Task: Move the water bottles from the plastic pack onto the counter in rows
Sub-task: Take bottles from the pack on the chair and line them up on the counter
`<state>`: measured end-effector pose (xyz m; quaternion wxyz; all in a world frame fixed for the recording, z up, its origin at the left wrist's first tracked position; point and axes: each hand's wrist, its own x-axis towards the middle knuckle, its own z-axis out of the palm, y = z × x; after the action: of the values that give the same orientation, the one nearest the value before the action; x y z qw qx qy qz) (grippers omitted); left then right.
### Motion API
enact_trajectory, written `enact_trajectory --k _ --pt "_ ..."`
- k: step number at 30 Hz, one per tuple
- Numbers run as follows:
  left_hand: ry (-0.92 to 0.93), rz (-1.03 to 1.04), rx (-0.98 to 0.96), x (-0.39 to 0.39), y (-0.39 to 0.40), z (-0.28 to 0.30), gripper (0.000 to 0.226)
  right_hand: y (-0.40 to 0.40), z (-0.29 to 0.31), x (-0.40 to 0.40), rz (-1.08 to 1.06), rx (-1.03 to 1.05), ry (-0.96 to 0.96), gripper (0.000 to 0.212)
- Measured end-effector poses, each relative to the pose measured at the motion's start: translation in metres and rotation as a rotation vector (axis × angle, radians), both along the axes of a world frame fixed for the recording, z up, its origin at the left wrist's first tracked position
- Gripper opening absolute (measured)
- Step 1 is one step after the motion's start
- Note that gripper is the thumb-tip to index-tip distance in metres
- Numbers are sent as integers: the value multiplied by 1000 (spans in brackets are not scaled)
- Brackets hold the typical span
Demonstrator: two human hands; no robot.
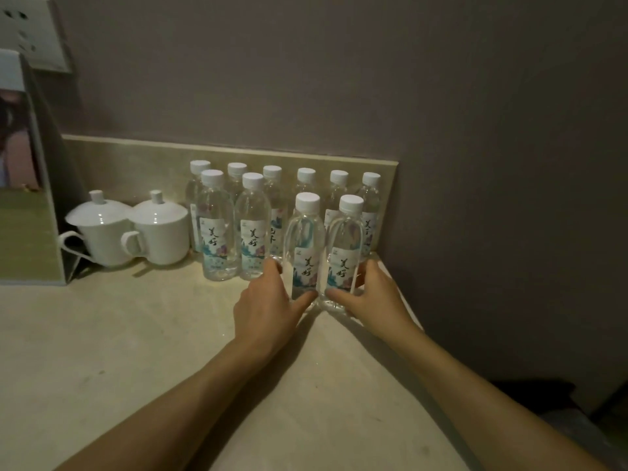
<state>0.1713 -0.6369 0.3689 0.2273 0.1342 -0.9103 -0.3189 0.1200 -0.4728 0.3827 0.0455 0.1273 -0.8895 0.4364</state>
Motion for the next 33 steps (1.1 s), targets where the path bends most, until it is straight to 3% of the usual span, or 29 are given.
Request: enact_trajectory --k 5,13,33 --pt "35 1 24 -10 -1 -4 43 -11 -2 -7 -46 0 25 46" --pt "45 109 35 -27 -1 1 54 -30 4 -21 -95 15 -8 55" --pt "85 145 -79 -42 0 2 44 -39 4 -36 -61 81 50 53"
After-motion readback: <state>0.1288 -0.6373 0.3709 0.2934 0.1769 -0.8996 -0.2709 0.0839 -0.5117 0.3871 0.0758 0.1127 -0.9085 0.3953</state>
